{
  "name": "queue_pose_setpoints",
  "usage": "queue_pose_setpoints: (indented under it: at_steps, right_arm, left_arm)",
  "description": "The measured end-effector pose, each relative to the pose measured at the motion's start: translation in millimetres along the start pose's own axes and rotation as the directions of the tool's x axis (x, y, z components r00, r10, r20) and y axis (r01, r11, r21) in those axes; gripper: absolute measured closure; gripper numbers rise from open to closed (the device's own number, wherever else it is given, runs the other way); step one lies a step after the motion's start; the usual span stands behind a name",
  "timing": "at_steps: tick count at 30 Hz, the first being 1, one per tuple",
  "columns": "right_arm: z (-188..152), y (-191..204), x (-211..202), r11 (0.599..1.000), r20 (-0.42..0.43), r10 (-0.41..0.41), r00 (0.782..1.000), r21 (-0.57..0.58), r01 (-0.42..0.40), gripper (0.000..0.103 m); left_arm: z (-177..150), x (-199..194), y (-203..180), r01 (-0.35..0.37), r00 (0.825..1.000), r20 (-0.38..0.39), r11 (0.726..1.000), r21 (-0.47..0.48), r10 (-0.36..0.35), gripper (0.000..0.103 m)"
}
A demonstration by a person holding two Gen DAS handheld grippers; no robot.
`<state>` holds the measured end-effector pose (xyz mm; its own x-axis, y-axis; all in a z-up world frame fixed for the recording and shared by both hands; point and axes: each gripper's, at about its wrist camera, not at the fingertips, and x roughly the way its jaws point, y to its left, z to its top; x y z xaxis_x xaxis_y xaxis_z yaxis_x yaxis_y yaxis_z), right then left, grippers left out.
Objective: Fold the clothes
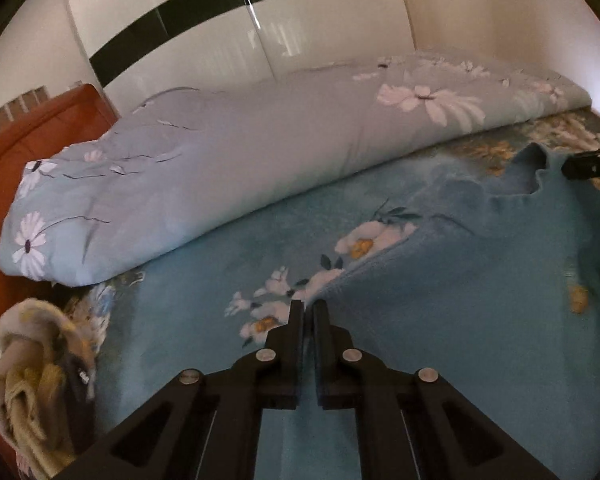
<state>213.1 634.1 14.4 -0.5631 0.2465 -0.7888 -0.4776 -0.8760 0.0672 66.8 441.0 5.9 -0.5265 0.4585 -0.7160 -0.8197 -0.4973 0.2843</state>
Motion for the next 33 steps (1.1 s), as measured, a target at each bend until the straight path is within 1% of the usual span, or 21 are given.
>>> queue_pose_setpoints:
  at_steps: [2, 3, 4, 5, 8, 10, 11, 14, 16, 20, 22, 23, 24, 25, 27, 28, 30, 32, 33]
  right_arm:
    - [12.1, -4.8, 14.2, 1.0, -0.005, -0.007, 1.0, 0.019, 0.007, 0.098]
    - [21.2, -6.5, 21.0, 1.0, 0.005, -0.01, 1.0, 0.02, 0.01, 0.098]
    - [27.5, -7.0, 25.8, 1.0, 0.018, -0.018, 1.0, 0.015, 0.017, 0.098]
    - [32.3, -7.2, 34.0, 1.0, 0.013, -0.023, 1.0, 0.007, 0.023, 0.098]
    - [41.4, -8.1, 64.7, 1.0, -0.035, -0.023, 0.999, 0.005, 0.023, 0.098]
    - [40.7, -8.0, 85.0, 1.0, -0.076, -0.022, 0.997, 0.014, 0.023, 0.098]
    - [39.7, -7.6, 93.9, 1.0, -0.094, -0.022, 0.995, 0.016, 0.024, 0.098]
    - [32.8, -5.1, 118.9, 0.999, -0.146, -0.041, 0.988, 0.006, 0.042, 0.098]
    - [27.6, -3.7, 128.7, 0.998, -0.172, -0.059, 0.983, -0.005, 0.059, 0.097]
    - [22.8, -8.1, 130.4, 0.999, -0.175, -0.043, 0.984, 0.008, 0.045, 0.097]
    - [21.9, -7.2, 123.3, 0.999, -0.178, -0.044, 0.983, -0.002, 0.044, 0.093]
    - [21.5, -6.4, 117.3, 0.999, -0.173, -0.046, 0.984, -0.008, 0.045, 0.082]
    - [20.0, -6.3, 105.9, 0.999, -0.156, -0.042, 0.987, -0.01, 0.041, 0.065]
    - [18.3, -6.4, 93.6, 0.999, -0.137, -0.037, 0.99, -0.011, 0.035, 0.061]
    - [9.0, -8.9, 64.3, 1.0, -0.089, -0.023, 0.996, -0.006, 0.022, 0.057]
    - [0.6, -11.4, 49.4, 1.0, -0.07, -0.016, 0.997, 0.001, 0.016, 0.056]
    - [-26.9, -20.5, 23.2, 0.999, -0.061, 0.017, 0.998, 0.028, -0.016, 0.053]
    - [-60.8, -30.0, -1.3, 0.996, -0.064, 0.057, 0.996, 0.064, -0.053, 0.053]
    - [-81.6, -34.9, -12.6, 0.993, -0.072, 0.081, 0.994, 0.088, -0.075, 0.053]
  left_arm:
    - [9.0, 14.7, -1.7, -0.015, 1.0, 0.0, 1.0, 0.017, 0.015, 0.099]
    - [14.9, 23.0, 0.5, -0.023, 1.0, 0.0, 1.0, 0.02, 0.023, 0.099]
    - [20.0, 31.7, 3.9, -0.026, 1.0, -0.004, 1.0, 0.017, 0.027, 0.099]
    - [25.1, 40.3, 7.4, -0.03, 1.0, -0.008, 0.999, 0.013, 0.03, 0.099]
    - [27.5, 69.4, 12.0, -0.037, 0.998, -0.048, 0.999, 0.008, 0.037, 0.099]
    - [20.4, 89.6, 7.3, -0.045, 0.995, -0.084, 0.998, 0.031, 0.048, 0.099]
    - [16.5, 91.9, 8.3, -0.042, 0.995, -0.092, 0.999, 0.027, 0.044, 0.099]
    - [4.8, 76.7, 21.4, -0.01, 0.996, -0.088, 0.999, -0.033, 0.007, 0.099]
    - [-3.0, 66.7, 30.1, 0.011, 0.996, -0.085, 0.997, -0.072, -0.017, 0.096]
    - [-18.7, 46.5, 47.6, 0.054, 0.995, -0.076, 0.987, -0.151, -0.066, 0.096]
    - [-26.5, 36.4, 56.4, 0.075, 0.994, -0.07, 0.979, -0.189, -0.09, 0.096]
    - [-30.4, 31.4, 60.7, 0.086, 0.993, -0.066, 0.974, -0.209, -0.102, 0.096]
    - [-34.3, 26.3, 65.1, 0.097, 0.992, -0.063, 0.969, -0.228, -0.114, 0.091]
    - [-38.2, 21.3, 69.5, 0.107, 0.99, -0.059, 0.963, -0.247, -0.125, 0.086]
    - [-56.6, -1.5, 75.4, 0.134, 0.988, -0.032, 0.942, -0.307, -0.151, 0.064]
    - [-67.5, -15.0, 78.0, 0.148, 0.987, -0.014, 0.929, -0.339, -0.163, 0.06]
    - [-90.4, -42.5, 79.7, 0.178, 0.983, 0.022, 0.904, -0.388, -0.184, 0.048]
    - [-113.4, -68.0, 72.1, 0.198, 0.98, 0.054, 0.9, -0.39, -0.192, 0.042]
    - [-121.4, -76.0, 67.5, 0.195, 0.981, 0.058, 0.903, -0.384, -0.186, 0.04]
